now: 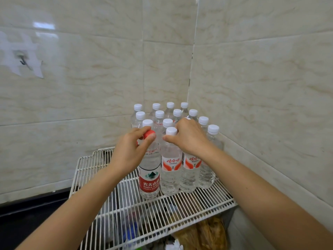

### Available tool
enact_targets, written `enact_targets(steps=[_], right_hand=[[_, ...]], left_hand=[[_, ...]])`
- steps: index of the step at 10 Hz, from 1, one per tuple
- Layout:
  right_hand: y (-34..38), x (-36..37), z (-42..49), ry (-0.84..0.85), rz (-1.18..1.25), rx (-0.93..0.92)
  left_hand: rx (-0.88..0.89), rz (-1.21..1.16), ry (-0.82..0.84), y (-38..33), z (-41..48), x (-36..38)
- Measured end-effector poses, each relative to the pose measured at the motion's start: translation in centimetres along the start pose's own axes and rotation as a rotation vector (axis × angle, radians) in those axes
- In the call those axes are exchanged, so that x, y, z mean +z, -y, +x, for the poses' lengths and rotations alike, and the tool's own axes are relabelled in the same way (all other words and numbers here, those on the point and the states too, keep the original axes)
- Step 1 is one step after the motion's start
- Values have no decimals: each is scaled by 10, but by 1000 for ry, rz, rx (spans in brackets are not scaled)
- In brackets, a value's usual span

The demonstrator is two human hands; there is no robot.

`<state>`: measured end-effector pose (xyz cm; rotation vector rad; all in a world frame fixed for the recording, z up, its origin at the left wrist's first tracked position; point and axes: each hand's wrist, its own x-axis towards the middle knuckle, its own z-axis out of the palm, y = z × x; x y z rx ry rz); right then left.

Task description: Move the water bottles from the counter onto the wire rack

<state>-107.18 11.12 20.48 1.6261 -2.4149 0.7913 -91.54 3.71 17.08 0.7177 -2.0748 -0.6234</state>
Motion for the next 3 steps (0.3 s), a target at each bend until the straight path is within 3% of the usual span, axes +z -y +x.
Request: enact_targets(steps=[2, 3], right_hand=[[-1, -14, -12, -90, 124, -23], [-7, -24, -19, -169, 527, 9]], left_hand=[[-19, -185, -138, 8, -3, 10], [-133, -380, -176, 10, -4, 16]])
